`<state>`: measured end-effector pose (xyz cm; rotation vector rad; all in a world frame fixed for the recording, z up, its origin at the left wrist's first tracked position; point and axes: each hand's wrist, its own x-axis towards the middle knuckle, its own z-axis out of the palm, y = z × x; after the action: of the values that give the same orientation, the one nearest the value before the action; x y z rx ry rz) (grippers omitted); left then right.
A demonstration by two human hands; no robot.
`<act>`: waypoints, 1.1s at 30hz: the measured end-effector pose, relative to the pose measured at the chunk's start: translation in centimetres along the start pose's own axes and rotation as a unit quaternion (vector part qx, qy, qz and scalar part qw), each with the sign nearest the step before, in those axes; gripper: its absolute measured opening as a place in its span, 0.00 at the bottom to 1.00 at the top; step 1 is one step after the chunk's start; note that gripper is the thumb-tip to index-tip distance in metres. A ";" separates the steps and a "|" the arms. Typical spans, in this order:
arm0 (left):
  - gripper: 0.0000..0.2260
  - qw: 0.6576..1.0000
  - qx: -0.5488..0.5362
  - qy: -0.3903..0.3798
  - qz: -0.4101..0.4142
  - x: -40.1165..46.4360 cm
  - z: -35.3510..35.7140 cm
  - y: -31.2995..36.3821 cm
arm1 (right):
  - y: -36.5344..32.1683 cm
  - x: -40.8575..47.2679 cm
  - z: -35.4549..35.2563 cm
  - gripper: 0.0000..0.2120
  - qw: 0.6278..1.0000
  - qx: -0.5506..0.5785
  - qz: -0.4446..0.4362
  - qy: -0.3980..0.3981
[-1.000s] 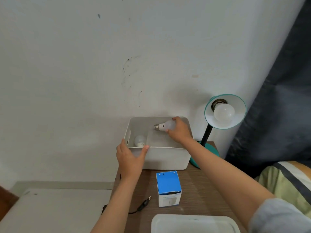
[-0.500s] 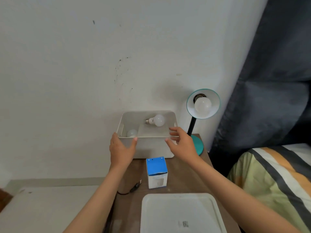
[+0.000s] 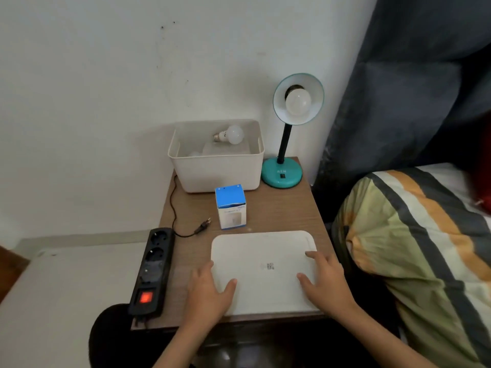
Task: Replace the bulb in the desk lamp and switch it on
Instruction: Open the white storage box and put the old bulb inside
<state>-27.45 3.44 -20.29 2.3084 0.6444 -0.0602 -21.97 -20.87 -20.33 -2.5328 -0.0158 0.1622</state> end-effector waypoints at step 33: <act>0.21 0.953 -0.095 0.221 0.186 17.3 -14.5 8.5 | -18.3 18.2 -3.6 0.24 0.971 0.089 -0.169 0.142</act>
<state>-10.39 15.34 -8.02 2.2255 0.3950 0.6830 -3.05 -6.96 -9.06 -2.3094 -0.3021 -0.3210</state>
